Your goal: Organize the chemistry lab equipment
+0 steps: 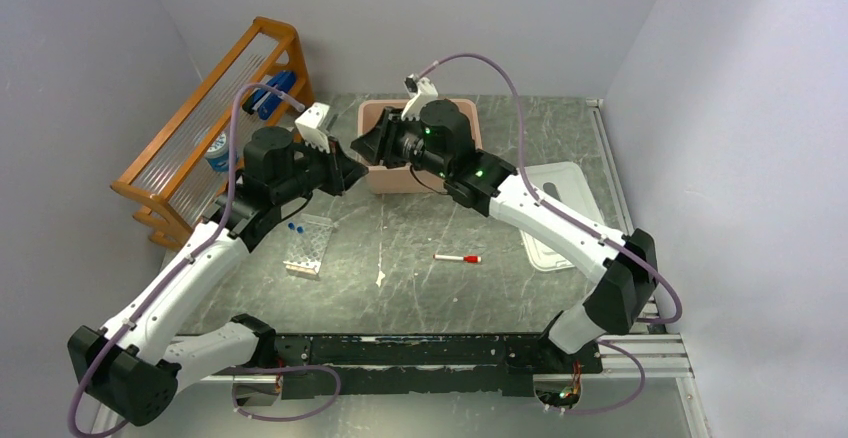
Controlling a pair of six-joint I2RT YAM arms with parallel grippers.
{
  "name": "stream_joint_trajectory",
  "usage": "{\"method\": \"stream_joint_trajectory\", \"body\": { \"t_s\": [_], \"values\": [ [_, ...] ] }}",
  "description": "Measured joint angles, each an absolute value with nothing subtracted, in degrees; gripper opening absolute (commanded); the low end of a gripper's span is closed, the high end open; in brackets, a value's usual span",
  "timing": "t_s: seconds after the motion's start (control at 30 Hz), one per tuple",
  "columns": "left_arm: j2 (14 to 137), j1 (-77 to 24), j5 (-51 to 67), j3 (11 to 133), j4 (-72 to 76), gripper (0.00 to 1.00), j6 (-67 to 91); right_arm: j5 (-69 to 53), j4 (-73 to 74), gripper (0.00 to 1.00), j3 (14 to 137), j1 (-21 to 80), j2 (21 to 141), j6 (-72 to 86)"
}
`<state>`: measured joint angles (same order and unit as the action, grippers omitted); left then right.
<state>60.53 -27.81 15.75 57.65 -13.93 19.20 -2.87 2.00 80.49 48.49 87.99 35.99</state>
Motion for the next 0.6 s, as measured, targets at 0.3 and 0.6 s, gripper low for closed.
{"method": "stream_joint_trajectory", "body": {
  "t_s": [0.3, 0.6],
  "values": [
    [60.2, -27.8, 15.8, 57.7, -16.0, 0.05, 9.6, -7.6, 9.8, 0.33, 86.9, 46.3, 90.4, 35.5],
    [60.2, -27.8, 15.9, 57.7, -17.1, 0.09, 6.4, -10.4, 11.7, 0.08, 88.0, 46.0, 92.9, 35.2]
  ]
}}
